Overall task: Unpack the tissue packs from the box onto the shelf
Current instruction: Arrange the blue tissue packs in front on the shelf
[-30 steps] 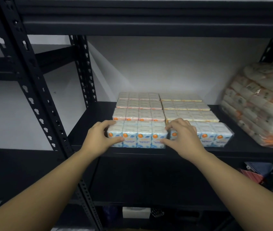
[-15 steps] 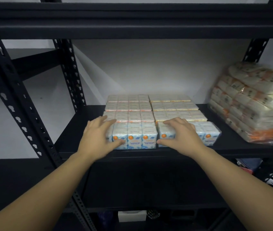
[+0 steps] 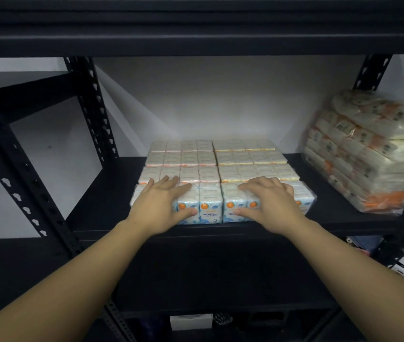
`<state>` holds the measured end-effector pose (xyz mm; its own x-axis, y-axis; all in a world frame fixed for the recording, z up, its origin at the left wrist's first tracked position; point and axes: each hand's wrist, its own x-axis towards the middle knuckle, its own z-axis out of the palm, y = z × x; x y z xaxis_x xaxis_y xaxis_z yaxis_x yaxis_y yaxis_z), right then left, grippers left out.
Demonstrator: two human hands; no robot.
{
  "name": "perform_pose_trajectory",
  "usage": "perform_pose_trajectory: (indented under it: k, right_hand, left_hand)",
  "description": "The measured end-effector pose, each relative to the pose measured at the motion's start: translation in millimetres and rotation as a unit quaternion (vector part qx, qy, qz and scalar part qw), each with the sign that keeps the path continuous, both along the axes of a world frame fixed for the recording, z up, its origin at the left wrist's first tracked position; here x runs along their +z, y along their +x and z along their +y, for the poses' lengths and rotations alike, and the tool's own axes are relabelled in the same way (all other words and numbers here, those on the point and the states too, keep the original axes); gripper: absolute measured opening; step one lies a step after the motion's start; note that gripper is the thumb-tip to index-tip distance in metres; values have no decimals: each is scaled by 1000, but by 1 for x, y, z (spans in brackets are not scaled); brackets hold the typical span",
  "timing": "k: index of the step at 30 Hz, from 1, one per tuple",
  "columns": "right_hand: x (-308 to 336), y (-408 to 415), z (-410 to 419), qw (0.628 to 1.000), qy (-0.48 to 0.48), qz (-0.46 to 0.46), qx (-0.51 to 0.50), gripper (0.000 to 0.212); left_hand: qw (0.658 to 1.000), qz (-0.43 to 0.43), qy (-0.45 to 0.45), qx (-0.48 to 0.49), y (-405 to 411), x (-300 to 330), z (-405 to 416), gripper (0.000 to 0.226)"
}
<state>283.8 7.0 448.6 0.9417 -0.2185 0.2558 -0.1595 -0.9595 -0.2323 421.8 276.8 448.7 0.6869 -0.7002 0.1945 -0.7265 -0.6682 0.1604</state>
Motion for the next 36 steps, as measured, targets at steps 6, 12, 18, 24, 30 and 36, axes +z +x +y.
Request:
perform_pose_trajectory:
  k: [6,12,18,24,30,36]
  right_hand:
    - [10,15,-16,997,-41,68,3,118]
    - [10,32,-30,992,-27,118,29,128]
    - [12,48,-36,992,-48,115,29,126]
    - [13,63,-41,991,-62,110,34,123]
    - [10,64,-42,992,-69,101,29,123]
    - [11,62,-38,992,-46,115,26,123]
  left_hand:
    - [994,-4,112,9,16,5,-10,117]
    - [991,2,133,2,31,6,-20,115]
    - [991,-6,135,5,48,7,-29,113]
    - [991,-19,130,5,60,3,-33,110]
    - [993,-14,114,11,60,1,-35,112]
    - [995,7,101,8,52,7,-27,127]
